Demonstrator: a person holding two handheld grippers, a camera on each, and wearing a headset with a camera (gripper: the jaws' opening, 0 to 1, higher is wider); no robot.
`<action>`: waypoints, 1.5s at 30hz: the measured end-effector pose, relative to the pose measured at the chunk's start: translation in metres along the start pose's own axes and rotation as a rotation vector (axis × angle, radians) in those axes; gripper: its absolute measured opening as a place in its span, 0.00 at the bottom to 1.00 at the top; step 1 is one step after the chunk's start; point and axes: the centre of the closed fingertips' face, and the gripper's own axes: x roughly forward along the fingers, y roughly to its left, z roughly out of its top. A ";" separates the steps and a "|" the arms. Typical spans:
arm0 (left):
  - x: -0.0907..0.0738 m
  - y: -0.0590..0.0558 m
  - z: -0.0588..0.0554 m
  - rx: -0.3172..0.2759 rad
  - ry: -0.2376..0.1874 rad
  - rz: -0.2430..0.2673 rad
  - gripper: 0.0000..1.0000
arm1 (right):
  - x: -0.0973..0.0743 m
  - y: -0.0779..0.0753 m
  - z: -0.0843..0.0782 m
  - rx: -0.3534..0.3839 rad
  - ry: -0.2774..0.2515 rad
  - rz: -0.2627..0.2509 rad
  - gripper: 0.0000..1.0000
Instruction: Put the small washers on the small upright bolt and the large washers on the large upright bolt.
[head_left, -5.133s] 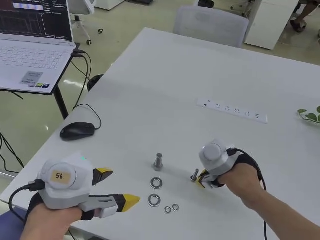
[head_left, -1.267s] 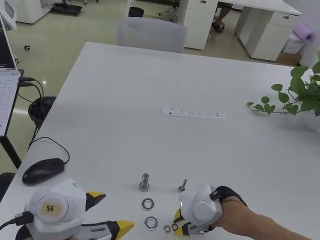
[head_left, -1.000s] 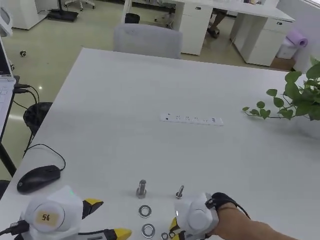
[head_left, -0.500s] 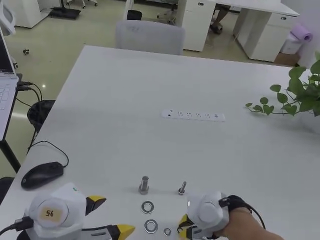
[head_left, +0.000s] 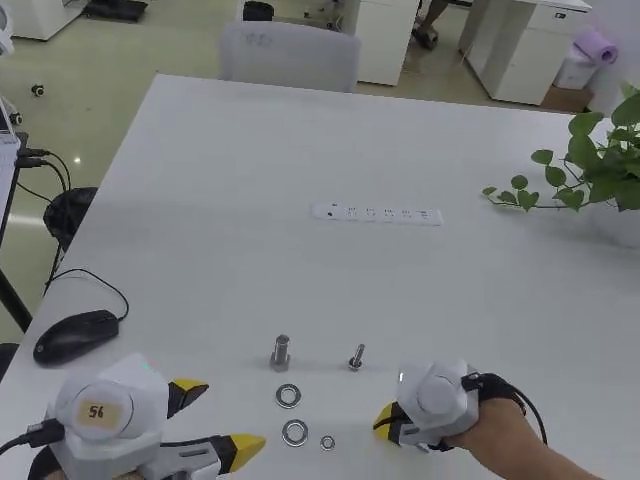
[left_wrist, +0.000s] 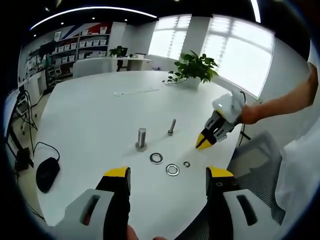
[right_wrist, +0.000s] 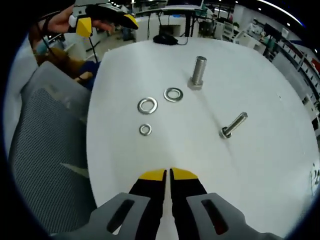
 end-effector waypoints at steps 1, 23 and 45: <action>0.000 0.000 0.000 -0.001 0.001 0.001 0.60 | -0.001 -0.001 -0.003 0.016 -0.002 -0.008 0.06; 0.003 0.001 -0.005 -0.005 0.008 -0.005 0.61 | -0.039 -0.007 -0.072 0.143 0.015 -0.104 0.22; 0.003 0.002 -0.005 0.000 0.016 -0.007 0.61 | -0.029 -0.028 -0.064 0.094 0.041 -0.104 0.21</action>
